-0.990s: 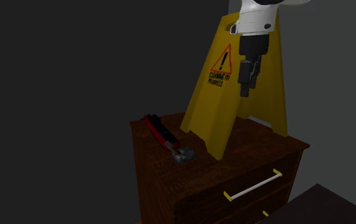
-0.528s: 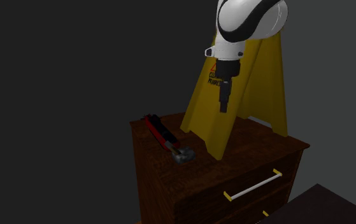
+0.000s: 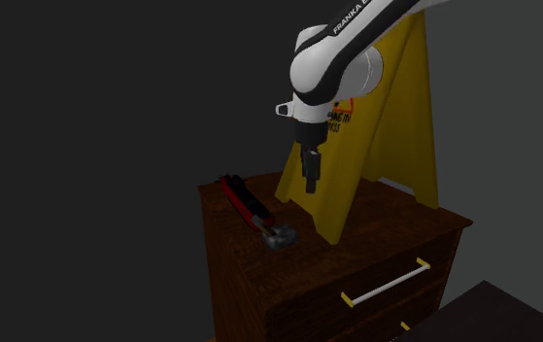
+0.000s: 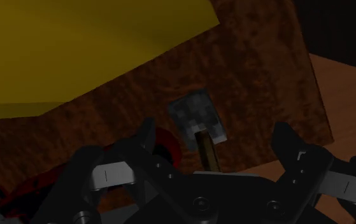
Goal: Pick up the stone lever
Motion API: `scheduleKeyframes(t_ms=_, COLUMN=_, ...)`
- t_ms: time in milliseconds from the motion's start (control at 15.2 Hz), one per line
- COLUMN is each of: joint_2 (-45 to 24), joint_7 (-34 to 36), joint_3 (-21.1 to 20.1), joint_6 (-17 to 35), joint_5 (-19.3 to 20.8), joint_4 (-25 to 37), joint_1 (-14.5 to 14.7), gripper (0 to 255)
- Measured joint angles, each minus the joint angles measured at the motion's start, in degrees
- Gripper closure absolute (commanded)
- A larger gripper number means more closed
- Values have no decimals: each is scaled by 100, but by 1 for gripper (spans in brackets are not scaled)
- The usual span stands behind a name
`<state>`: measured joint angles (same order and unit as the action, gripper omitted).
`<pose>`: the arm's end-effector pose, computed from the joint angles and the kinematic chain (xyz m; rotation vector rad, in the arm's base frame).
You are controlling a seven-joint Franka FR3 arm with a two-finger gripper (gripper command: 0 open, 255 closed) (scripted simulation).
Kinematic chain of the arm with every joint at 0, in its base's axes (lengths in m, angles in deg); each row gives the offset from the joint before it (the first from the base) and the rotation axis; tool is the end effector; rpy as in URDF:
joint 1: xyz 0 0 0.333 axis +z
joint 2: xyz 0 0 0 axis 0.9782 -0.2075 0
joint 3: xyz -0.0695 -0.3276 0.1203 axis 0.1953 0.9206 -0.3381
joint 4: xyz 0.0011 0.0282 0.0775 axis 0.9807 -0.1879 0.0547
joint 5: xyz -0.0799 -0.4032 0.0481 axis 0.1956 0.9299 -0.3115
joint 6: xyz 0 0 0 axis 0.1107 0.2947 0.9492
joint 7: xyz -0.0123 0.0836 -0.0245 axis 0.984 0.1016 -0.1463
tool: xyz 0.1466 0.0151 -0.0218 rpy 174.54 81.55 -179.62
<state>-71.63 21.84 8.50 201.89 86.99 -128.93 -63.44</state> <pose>0.5468 0.0878 0.3528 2.6397 1.5972 0.0424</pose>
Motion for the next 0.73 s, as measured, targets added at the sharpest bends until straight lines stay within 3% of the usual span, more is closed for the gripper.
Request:
scheduleKeyframes(t_ms=528, joint_2=-1421, joint_7=-1480, joint_3=-368, joint_6=610, joint_5=-241, joint_4=795, joint_1=118, gripper=0)
scheduleKeyframes(t_ms=726, joint_2=-1731, joint_7=-1676, joint_3=-460, joint_6=776, joint_5=-249, joint_4=935, joint_1=152, gripper=0)
